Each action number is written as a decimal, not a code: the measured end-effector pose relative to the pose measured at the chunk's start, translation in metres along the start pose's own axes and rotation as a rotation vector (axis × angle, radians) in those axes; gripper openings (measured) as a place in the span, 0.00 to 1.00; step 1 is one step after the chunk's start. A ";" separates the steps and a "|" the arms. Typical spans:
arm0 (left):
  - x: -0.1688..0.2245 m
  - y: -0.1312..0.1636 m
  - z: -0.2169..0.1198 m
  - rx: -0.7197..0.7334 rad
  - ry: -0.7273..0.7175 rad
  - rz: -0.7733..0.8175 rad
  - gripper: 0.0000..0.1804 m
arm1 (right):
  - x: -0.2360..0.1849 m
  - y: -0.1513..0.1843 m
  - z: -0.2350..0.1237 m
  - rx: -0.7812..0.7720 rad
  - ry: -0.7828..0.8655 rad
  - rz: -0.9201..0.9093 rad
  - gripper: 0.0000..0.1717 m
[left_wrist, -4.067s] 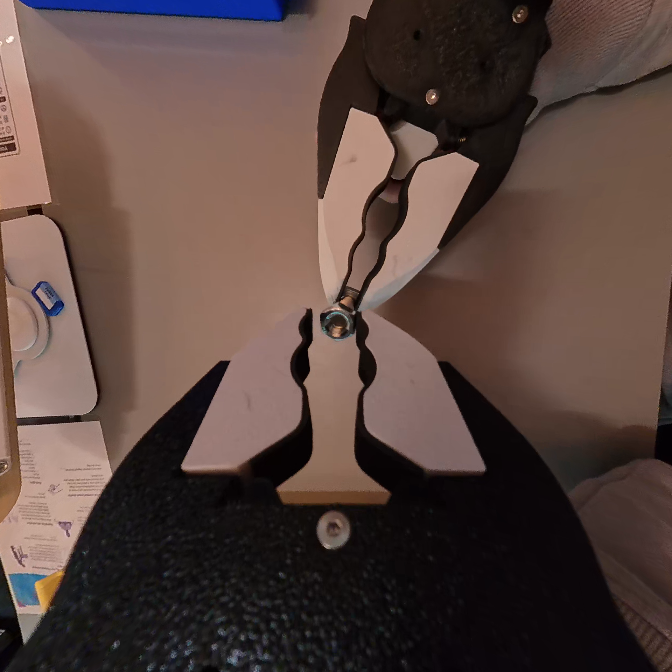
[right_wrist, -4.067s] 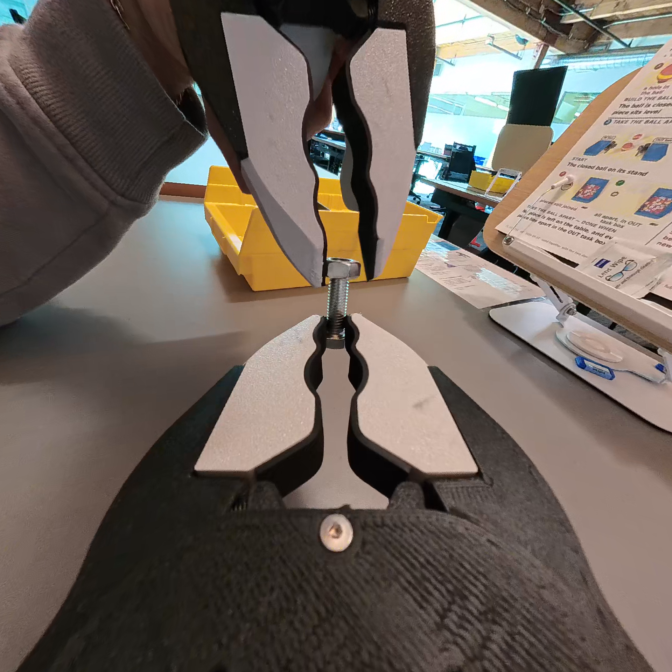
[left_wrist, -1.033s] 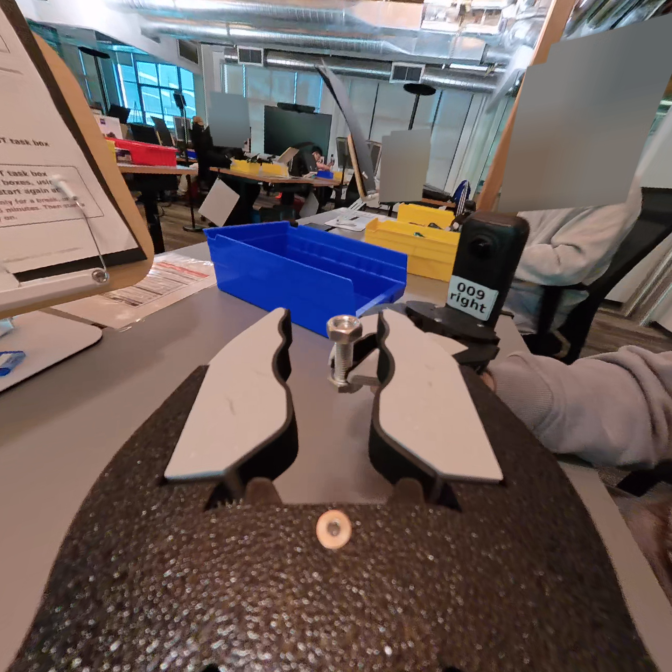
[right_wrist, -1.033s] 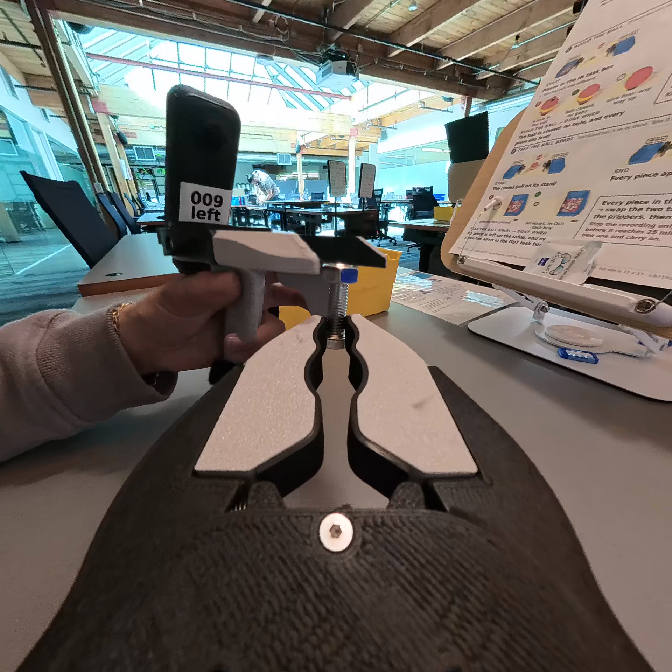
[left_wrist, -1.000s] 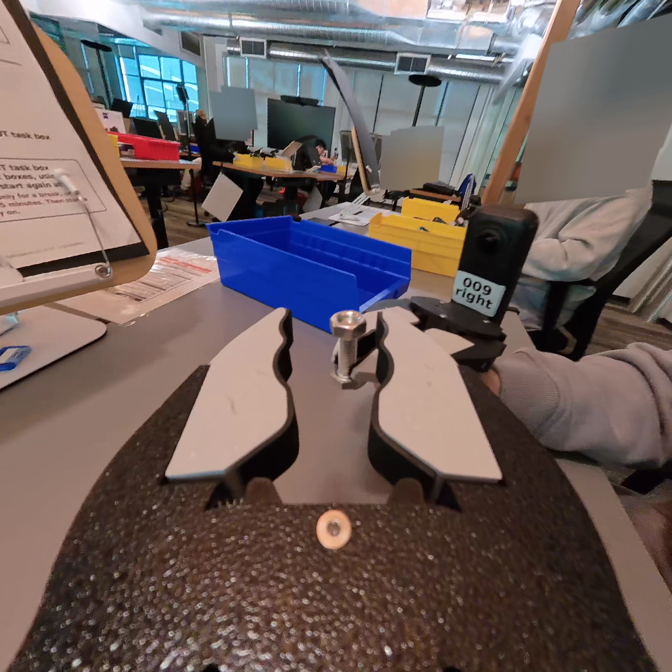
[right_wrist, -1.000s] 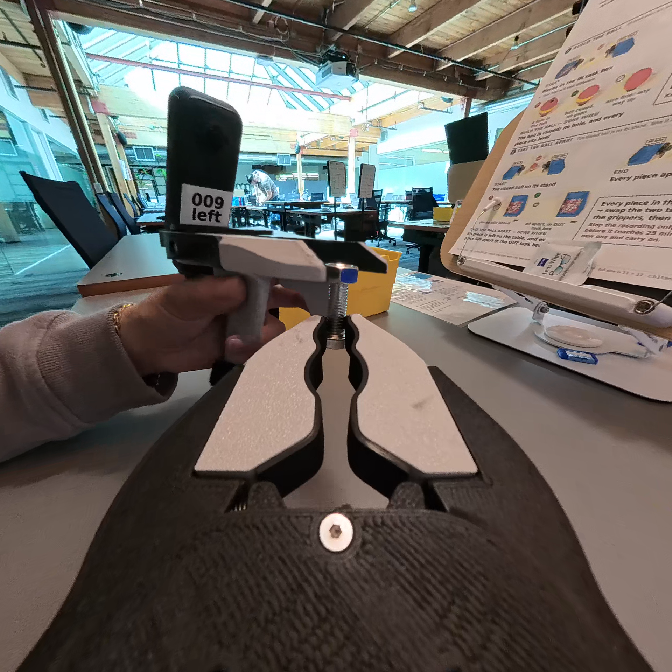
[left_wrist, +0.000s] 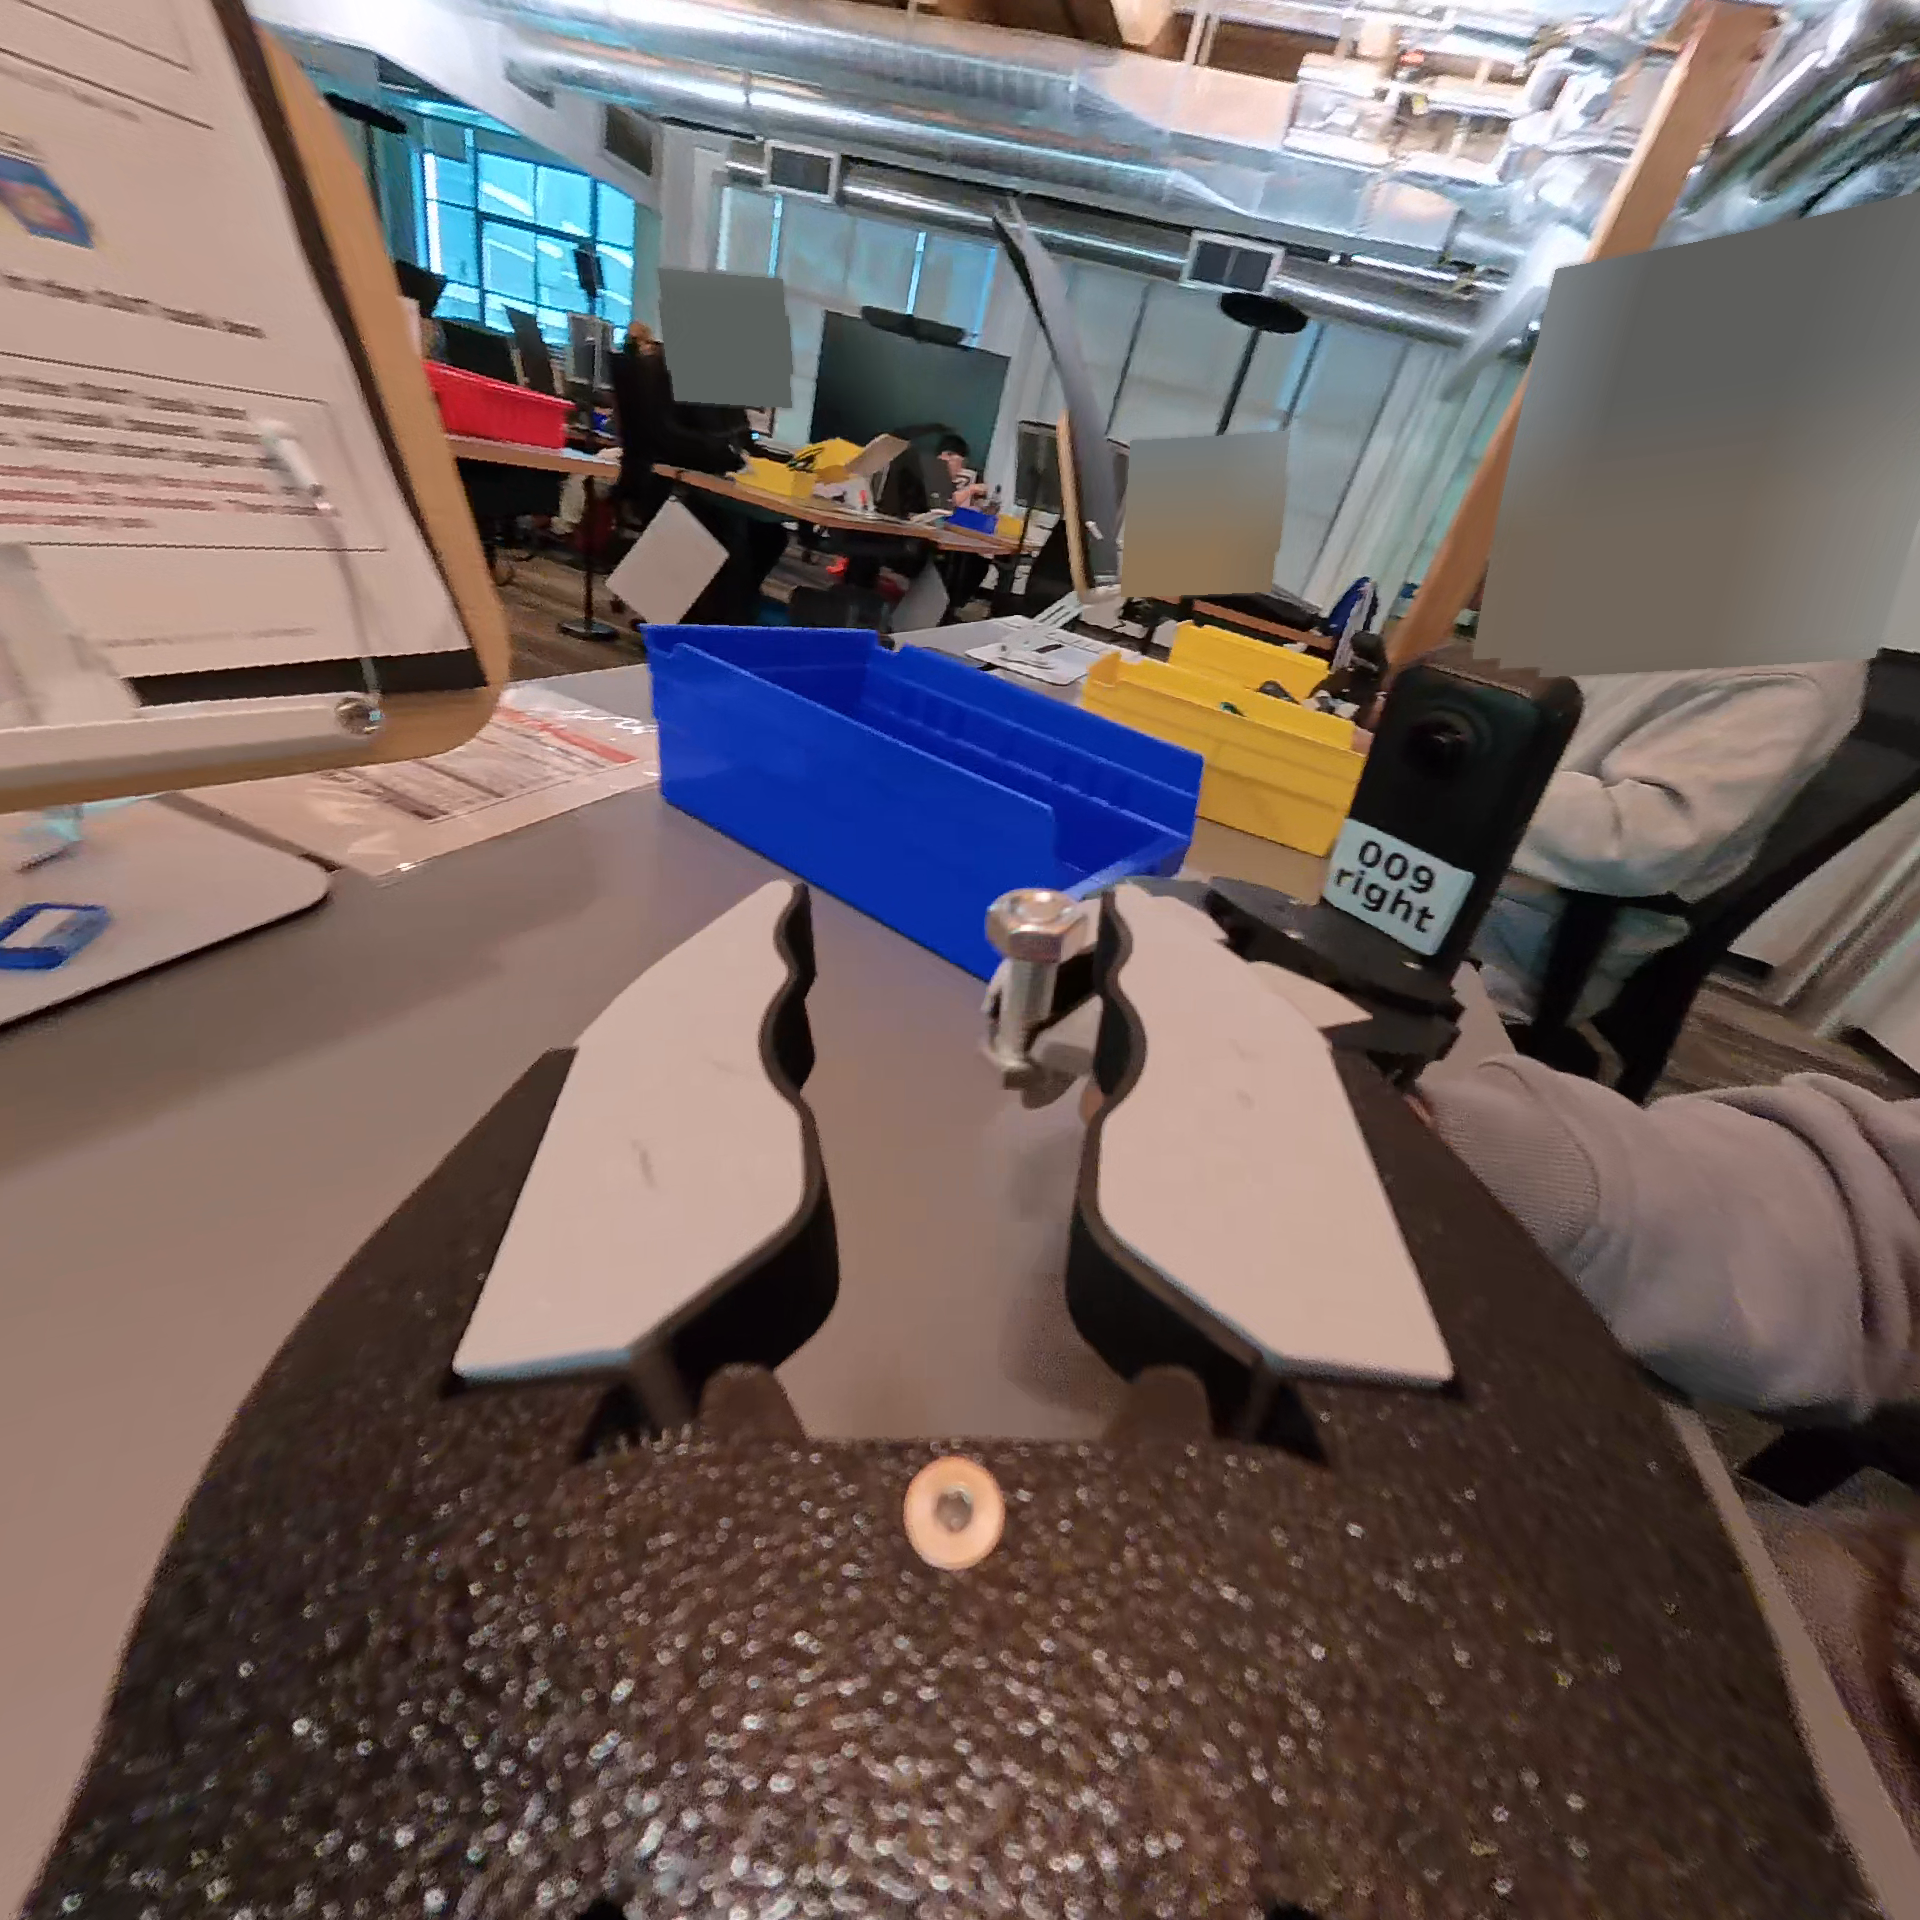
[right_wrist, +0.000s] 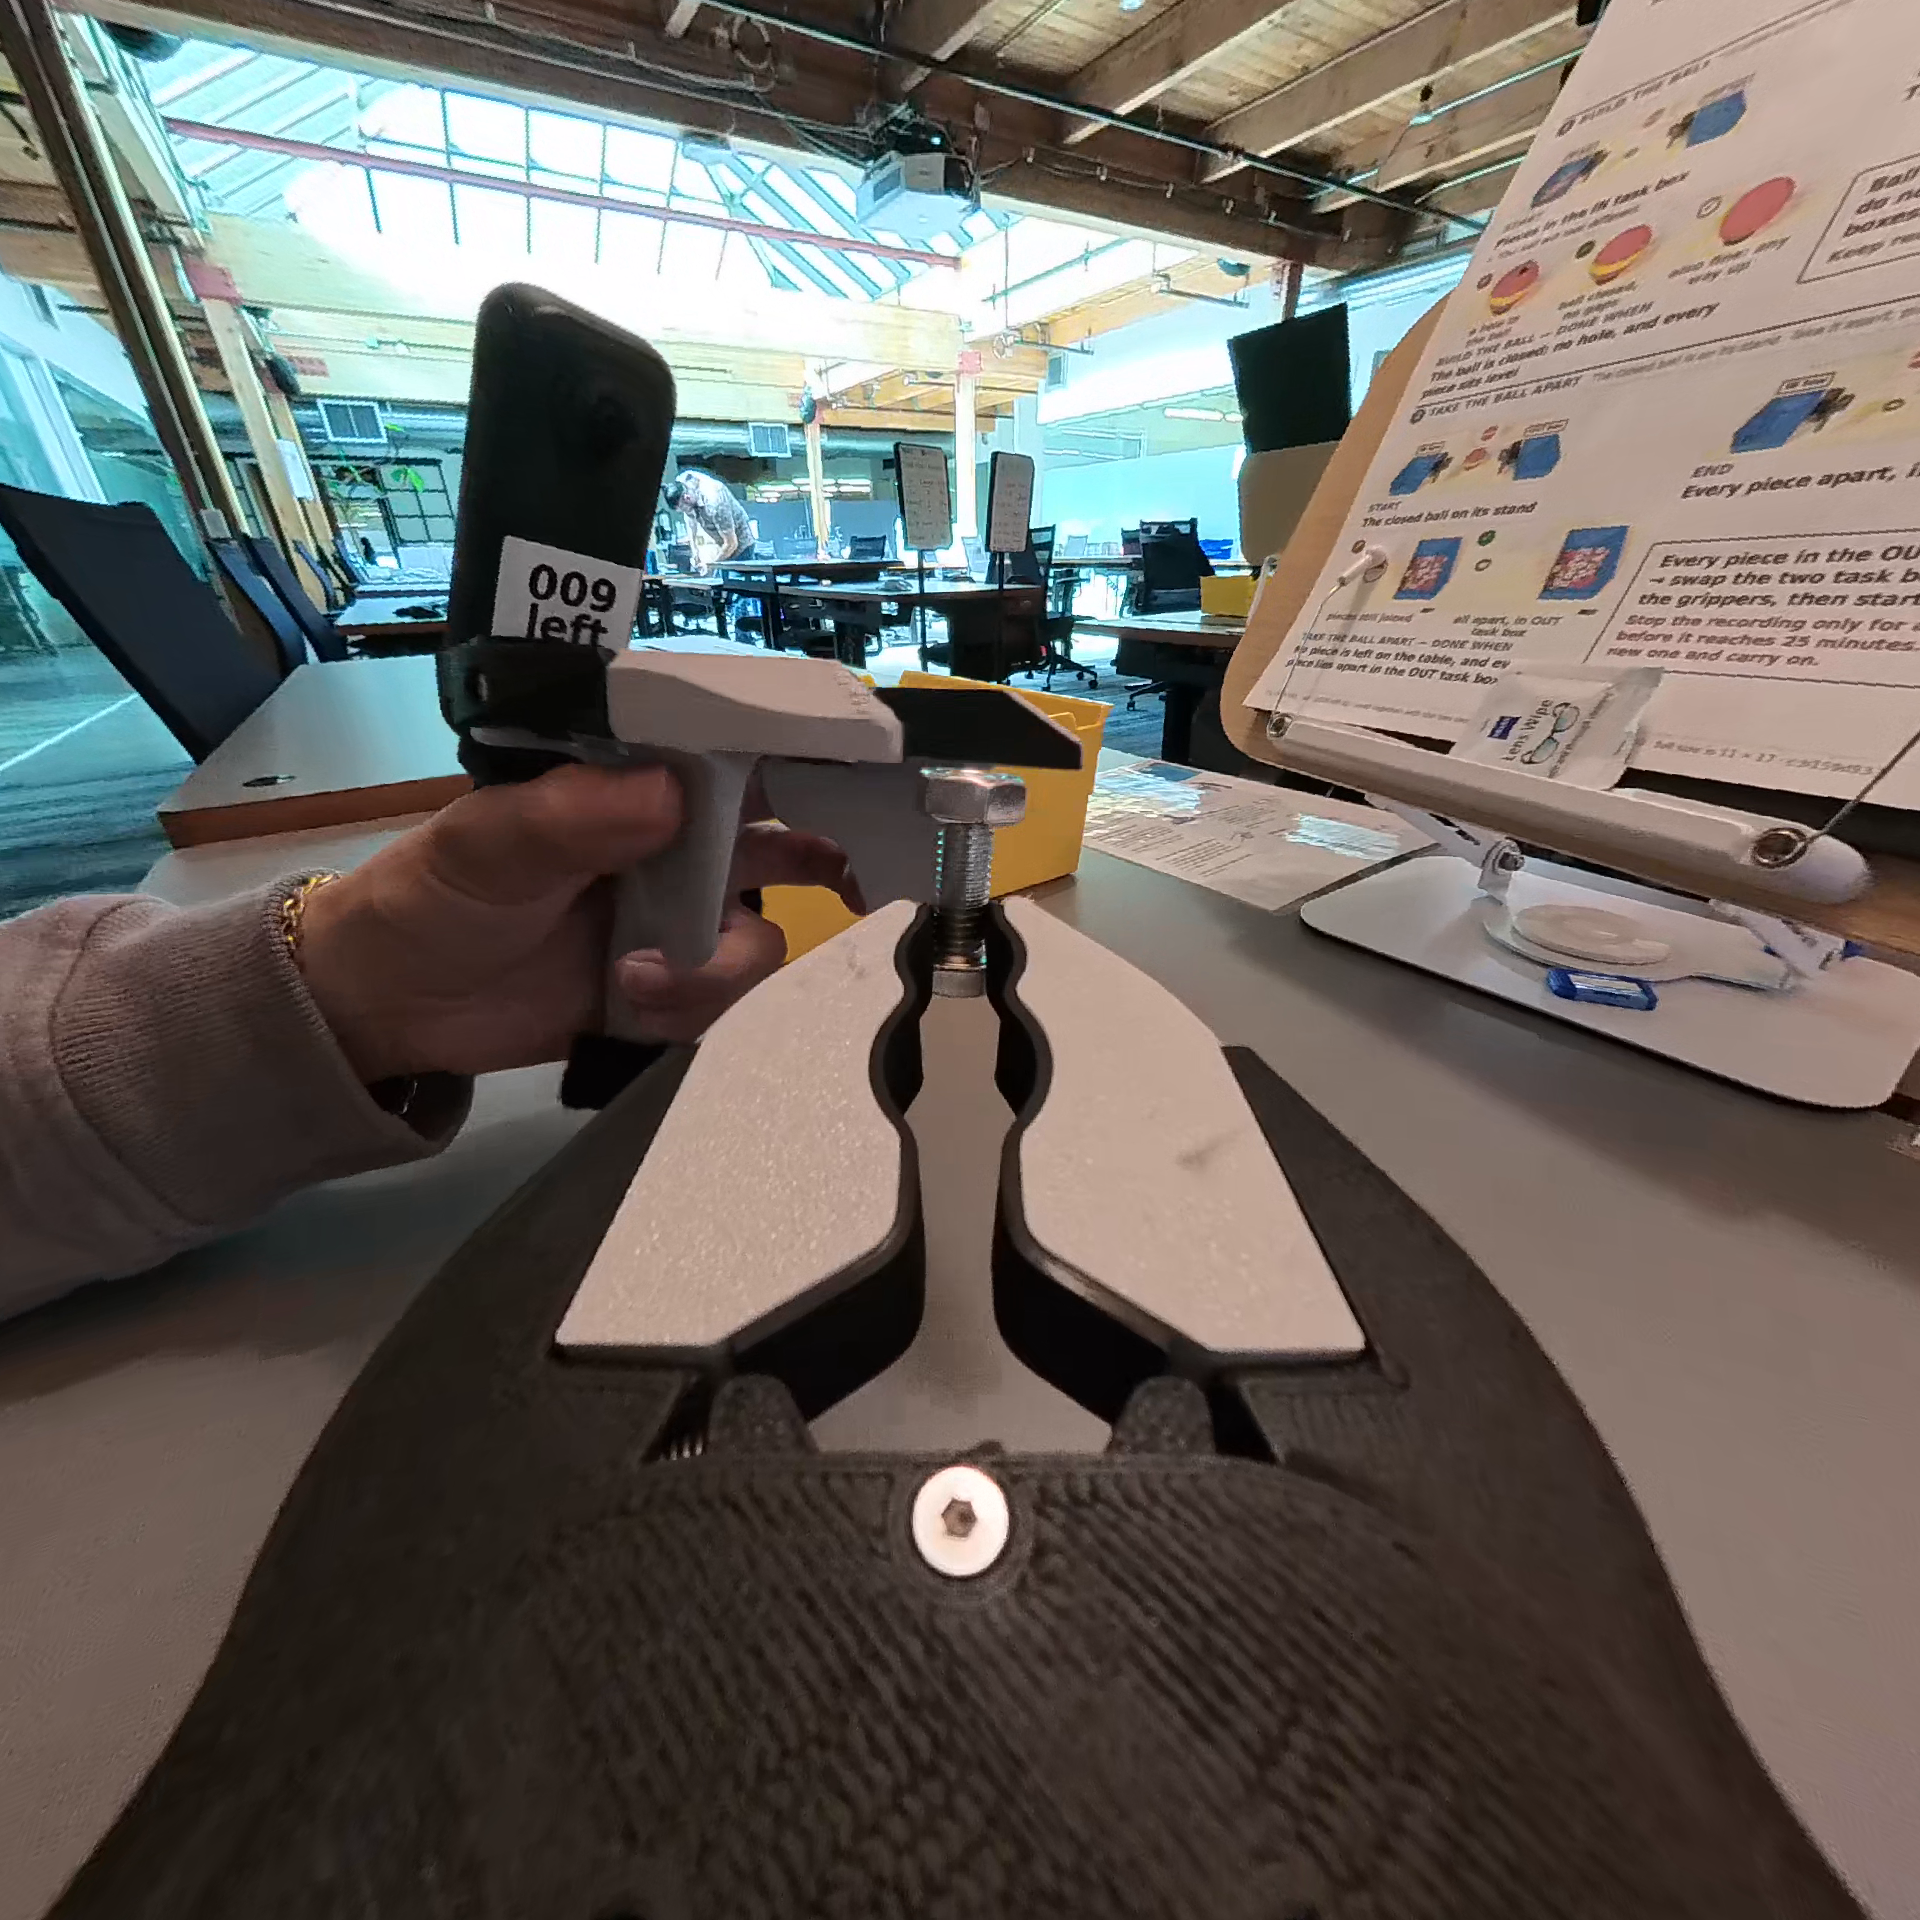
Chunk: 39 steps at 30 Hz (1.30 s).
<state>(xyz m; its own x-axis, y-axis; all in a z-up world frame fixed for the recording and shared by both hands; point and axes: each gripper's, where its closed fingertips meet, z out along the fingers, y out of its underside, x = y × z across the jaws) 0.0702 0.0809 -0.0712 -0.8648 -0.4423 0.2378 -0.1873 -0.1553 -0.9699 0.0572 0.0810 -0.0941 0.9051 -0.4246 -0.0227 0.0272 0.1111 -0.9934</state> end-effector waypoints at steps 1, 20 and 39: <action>0.002 0.001 0.002 0.000 0.001 0.005 0.28 | -0.001 0.000 0.000 -0.002 -0.007 0.000 0.05; -0.004 0.008 0.004 -0.043 -0.070 0.055 0.29 | 0.001 -0.001 0.000 0.017 -0.031 0.104 0.05; -0.058 0.017 -0.023 -0.040 -0.401 0.183 0.26 | 0.021 -0.058 -0.031 0.119 -0.058 0.285 0.05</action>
<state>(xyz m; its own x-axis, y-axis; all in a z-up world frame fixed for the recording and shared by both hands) 0.1061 0.1241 -0.1023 -0.6380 -0.7681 0.0557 -0.0726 -0.0120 -0.9973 0.0609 0.0376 -0.0401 0.9060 -0.3098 -0.2884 -0.1844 0.3244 -0.9278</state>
